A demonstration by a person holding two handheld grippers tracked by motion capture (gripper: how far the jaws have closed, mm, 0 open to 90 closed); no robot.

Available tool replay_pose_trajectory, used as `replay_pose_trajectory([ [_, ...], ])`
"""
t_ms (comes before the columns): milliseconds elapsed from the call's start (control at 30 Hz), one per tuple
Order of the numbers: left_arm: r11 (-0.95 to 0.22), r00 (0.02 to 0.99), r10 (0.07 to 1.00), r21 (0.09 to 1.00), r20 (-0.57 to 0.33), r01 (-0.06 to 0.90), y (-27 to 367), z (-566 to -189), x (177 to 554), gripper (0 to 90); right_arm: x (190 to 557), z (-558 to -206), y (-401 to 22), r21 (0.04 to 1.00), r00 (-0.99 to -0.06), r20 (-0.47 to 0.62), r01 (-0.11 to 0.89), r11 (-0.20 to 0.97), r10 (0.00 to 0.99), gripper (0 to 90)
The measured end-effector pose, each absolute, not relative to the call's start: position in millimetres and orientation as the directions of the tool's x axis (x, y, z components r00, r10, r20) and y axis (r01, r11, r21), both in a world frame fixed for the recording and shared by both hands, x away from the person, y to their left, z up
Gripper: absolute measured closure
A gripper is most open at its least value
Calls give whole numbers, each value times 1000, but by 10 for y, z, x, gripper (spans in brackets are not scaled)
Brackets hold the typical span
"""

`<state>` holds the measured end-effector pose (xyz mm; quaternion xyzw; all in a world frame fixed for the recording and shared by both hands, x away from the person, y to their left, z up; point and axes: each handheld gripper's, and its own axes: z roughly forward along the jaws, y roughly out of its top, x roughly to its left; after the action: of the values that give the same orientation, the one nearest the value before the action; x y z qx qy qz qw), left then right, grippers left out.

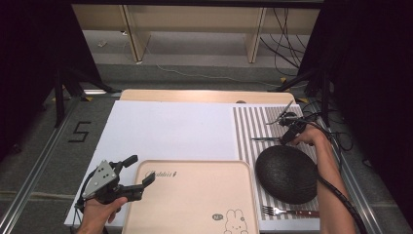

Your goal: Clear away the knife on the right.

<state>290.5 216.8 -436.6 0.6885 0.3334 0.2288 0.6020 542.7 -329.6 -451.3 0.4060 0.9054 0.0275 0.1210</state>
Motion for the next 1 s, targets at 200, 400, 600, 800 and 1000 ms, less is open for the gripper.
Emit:
replay_pose_trajectory([
  [200,-51,676,732,982,-87,181,2165,-4368,2906,157,5423,-4518,-3287,147,-659,-205,710,688,724,380],
  [400,-52,676,732,982,-86,181,2165,-4368,2906,157,5413,-4511,-3269,143,-662,-194,711,689,724,422],
  [600,-52,677,731,982,-86,181,2161,-4369,2904,157,5405,-4511,-3260,144,-676,-197,697,703,710,466],
  [800,-58,673,735,981,-83,185,2163,-4365,2897,157,5408,-4503,-3255,139,-697,-191,678,722,692,517],
  [1000,-50,677,731,982,-88,182,2160,-4369,2901,157,5397,-4501,-3243,133,-699,-181,679,722,691,561],
])
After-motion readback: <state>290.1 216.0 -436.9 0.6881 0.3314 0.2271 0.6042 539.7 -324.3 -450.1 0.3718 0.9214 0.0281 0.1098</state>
